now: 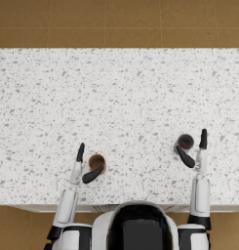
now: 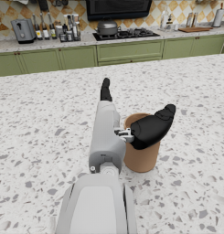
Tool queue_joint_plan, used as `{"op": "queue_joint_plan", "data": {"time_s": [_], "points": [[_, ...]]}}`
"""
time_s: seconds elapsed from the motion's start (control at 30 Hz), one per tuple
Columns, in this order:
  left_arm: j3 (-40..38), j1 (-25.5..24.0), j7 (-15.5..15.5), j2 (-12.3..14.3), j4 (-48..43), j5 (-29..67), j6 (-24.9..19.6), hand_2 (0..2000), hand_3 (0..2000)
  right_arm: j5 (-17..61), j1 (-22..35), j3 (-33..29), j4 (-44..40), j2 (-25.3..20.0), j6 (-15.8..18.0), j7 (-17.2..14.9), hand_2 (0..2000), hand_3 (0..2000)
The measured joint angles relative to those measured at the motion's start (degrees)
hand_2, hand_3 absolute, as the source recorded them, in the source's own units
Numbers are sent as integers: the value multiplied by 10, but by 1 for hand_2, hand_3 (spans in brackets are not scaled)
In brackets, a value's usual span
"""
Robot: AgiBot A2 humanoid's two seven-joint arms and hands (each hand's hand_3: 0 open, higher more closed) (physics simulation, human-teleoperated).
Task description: Pick up two cups and pour the berry on the right into the cup on the left
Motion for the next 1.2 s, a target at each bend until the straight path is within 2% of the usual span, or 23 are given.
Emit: {"op": "queue_joint_plan", "data": {"time_s": [0.17,0.3,1.2], "points": [[13,-21,0,-1,15,0,0,0,0,63,-9,2,-30,-6,0,0,0,0],[26,-23,0,4,38,0,0,0,0,80,-13,10,-49,-10,0,0,0,0],[58,26,0,64,137,0,-4,0,0,87,65,39,-244,-36,0,0,0,0]]}}
